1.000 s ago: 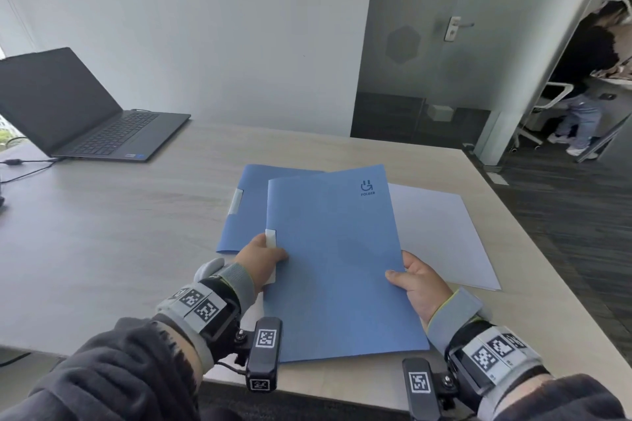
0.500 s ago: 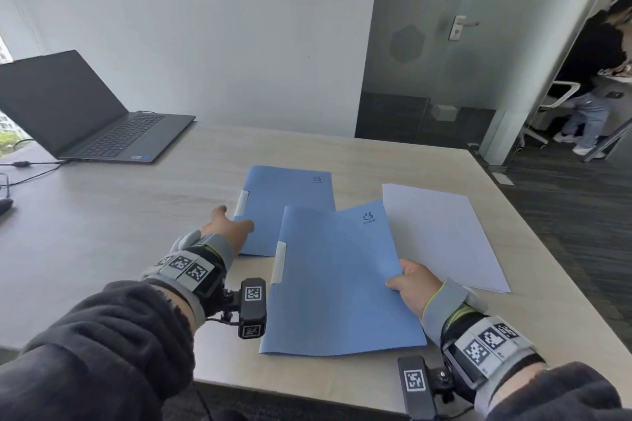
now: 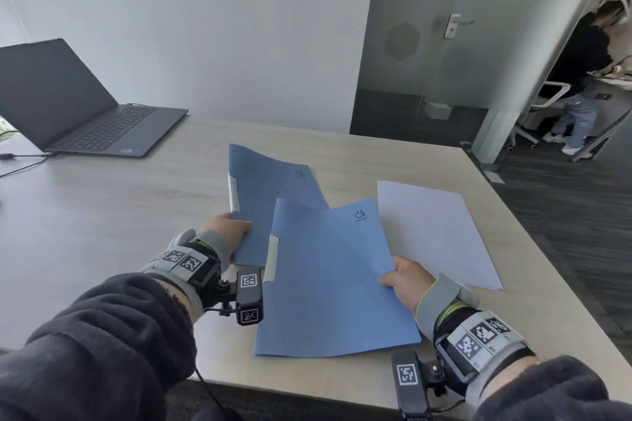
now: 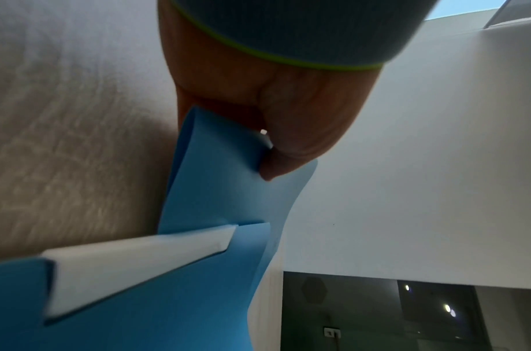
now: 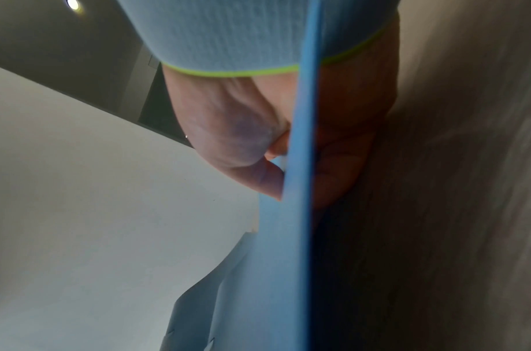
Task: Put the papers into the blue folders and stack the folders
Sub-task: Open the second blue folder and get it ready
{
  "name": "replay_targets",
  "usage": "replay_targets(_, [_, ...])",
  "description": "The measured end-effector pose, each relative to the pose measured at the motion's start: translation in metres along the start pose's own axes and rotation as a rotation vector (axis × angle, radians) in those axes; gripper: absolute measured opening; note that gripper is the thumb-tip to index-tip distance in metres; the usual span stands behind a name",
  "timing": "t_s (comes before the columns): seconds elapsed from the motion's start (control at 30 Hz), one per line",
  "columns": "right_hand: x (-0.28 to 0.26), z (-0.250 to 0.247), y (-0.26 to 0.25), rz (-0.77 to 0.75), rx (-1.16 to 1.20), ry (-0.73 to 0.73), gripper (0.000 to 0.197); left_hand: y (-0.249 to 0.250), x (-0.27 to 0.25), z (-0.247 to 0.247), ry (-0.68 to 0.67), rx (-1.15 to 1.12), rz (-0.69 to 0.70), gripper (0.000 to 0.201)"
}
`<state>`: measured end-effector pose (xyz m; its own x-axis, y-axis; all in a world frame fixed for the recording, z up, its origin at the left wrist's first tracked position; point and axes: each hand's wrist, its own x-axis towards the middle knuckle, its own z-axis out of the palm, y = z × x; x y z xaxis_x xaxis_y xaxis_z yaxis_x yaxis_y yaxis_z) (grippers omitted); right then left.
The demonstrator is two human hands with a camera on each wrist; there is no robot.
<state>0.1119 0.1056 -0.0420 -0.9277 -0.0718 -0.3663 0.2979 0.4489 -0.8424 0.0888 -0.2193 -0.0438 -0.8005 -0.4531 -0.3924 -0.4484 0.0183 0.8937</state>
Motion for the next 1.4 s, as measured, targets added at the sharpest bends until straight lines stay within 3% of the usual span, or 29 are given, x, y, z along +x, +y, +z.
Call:
replay_targets(0.07, [0.001,-0.001,0.0,0.012,0.021,0.004,0.034,-0.015,0.029,-0.01,0.073,0.043,0.075,0.044])
replay_targets(0.1, [0.001,-0.001,0.0,0.016,0.044,0.018,0.033,-0.018,0.037,-0.018,0.118,0.059,0.101,0.042])
replay_targets(0.3, [0.006,-0.007,-0.008,0.013,0.145,0.142,0.027,0.029,-0.026,-0.068,0.364,0.014,0.221,0.03])
replay_targets(0.43, [0.016,0.0,-0.016,-0.008,0.219,0.205,0.035,0.041,-0.024,-0.085,0.375,-0.121,0.272,0.033])
replay_targets(0.53, [0.02,0.014,-0.023,-0.04,0.278,0.181,0.037,0.04,-0.028,-0.075,0.298,-0.256,0.256,0.028])
replay_targets(0.63, [0.021,0.027,-0.03,-0.057,0.316,0.111,0.018,0.036,-0.047,-0.051,0.173,-0.346,0.241,0.024])
replay_targets(0.77, [0.015,0.03,-0.039,-0.015,0.351,0.041,0.022,0.02,-0.057,-0.022,0.033,-0.366,0.162,0.024])
replay_targets(0.97, [0.012,0.004,-0.025,-0.097,0.078,0.202,0.029,-0.007,-0.064,0.007,-0.09,-0.426,0.047,0.033])
replay_targets(1.1, [-0.002,-0.003,-0.017,0.063,0.451,-0.024,0.027,-0.01,-0.08,0.025,-0.191,-0.436,0.038,0.033])
replay_targets(1.17, [-0.006,-0.007,-0.01,0.09,0.525,-0.079,0.021,-0.013,-0.083,0.031,-0.214,-0.326,0.082,0.051])
replay_targets(1.23, [-0.007,-0.01,-0.004,0.07,0.541,-0.066,0.018,-0.013,-0.084,0.032,-0.182,-0.08,0.152,0.084])
replay_targets(1.27, [-0.007,-0.011,-0.001,0.062,0.547,-0.057,0.017,-0.012,-0.085,0.031,-0.171,0.076,0.204,0.091])
replay_targets(1.4, [-0.011,-0.008,0.003,0.077,0.593,-0.057,0.013,-0.011,-0.102,0.04,-0.226,0.692,0.436,0.092])
